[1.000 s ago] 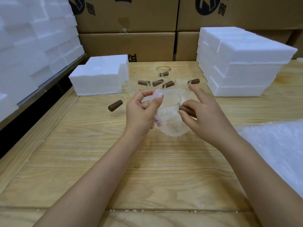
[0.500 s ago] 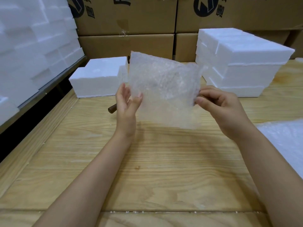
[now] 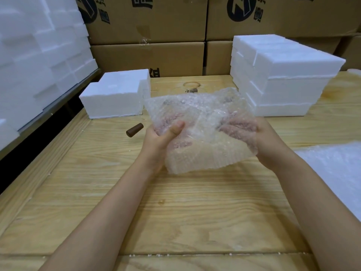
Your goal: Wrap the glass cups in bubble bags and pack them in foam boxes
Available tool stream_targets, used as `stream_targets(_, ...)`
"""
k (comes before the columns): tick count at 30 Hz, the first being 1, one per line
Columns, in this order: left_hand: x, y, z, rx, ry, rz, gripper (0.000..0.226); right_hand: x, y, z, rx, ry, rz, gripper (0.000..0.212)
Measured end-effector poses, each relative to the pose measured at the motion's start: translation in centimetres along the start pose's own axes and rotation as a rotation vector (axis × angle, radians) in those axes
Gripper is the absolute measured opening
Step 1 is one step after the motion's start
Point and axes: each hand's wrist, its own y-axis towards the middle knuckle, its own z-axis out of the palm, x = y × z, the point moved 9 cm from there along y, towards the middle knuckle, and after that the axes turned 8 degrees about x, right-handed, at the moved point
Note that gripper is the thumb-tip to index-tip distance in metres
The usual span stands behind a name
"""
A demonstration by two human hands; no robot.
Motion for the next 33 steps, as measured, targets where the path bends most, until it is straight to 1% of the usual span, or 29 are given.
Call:
stream_targets(2,0.4,-0.2,0.7,0.019,0.000,-0.031,0.088,-0.2,0.0,0.6,0.015,0.060,0.027,0.022)
stream_targets(4,0.9,-0.4,1.5,0.052,-0.003,-0.051,0.093,-0.6,0.1,0.9,-0.012,0.085,0.042,0.011)
stream_targets(5,1.1,-0.4,1.8,0.071,-0.005,-0.054,0.091,-0.9,0.2,1.0,-0.039,0.096,0.056,0.004)
stream_targets(8,1.7,-0.7,2.8,0.095,-0.033,-0.068,0.085,-1.9,0.3,1.9,-0.100,0.151,0.108,0.008)
stream_targets(10,2.1,-0.8,3.4,0.112,-0.071,-0.076,0.077,-2.2,0.3,3.0,-0.100,0.201,0.113,0.012)
stream_targets(12,2.1,-0.9,3.7,0.120,-0.061,-0.058,0.063,-2.5,0.3,3.7,-0.089,0.224,0.133,0.010)
stream_targets(13,2.1,-1.0,3.7,0.109,-0.043,-0.053,0.059,-2.7,0.4,3.8,-0.093,0.240,0.142,0.009)
stream_targets(14,1.9,-1.0,3.6,0.099,-0.029,-0.050,0.061,-2.8,0.4,3.8,-0.102,0.262,0.145,0.009)
stream_targets(16,1.6,-0.9,3.3,0.095,-0.059,-0.050,0.080,-2.6,0.4,3.9,-0.093,0.317,0.126,0.010)
stream_targets(19,1.3,-1.0,3.3,0.094,-0.185,-0.087,0.112,-2.4,0.3,4.1,-0.067,0.378,0.113,0.007)
stream_targets(20,1.2,-1.0,3.2,0.087,-0.216,-0.087,0.118,-2.5,0.3,4.0,-0.074,0.395,0.119,0.007)
stream_targets(22,1.0,-0.9,2.5,0.045,-0.257,-0.065,0.122,-2.8,0.5,3.5,-0.096,0.421,0.121,0.006)
stream_targets(23,0.9,-1.0,2.1,0.020,-0.263,-0.060,0.122,-3.0,0.6,3.3,-0.105,0.434,0.120,0.012)
stream_targets(25,1.2,-1.2,1.8,-0.021,-0.270,-0.084,0.116,-3.1,0.6,3.1,-0.113,0.445,0.125,0.023)
stream_targets(26,1.5,-1.3,1.7,-0.043,-0.267,-0.098,0.105,-3.1,0.6,3.2,-0.110,0.450,0.124,0.021)
stream_targets(28,2.1,-1.3,1.5,-0.083,-0.247,-0.098,0.064,-3.1,0.5,3.5,-0.100,0.469,0.127,0.012)
stream_targets(29,2.3,-1.3,1.4,-0.100,-0.234,-0.097,0.048,-3.1,0.4,3.6,-0.106,0.467,0.131,0.013)
stream_targets(30,2.4,-1.3,1.4,-0.111,-0.228,-0.094,0.040,-3.3,0.4,3.5,-0.109,0.452,0.135,0.018)
stream_targets(31,2.5,-1.3,1.5,-0.114,-0.224,-0.089,0.037,-3.5,0.4,3.6,-0.104,0.435,0.139,0.022)
stream_targets(33,2.5,-1.3,1.4,-0.122,-0.211,-0.068,0.035,-3.5,0.4,4.1,-0.072,0.389,0.155,0.024)
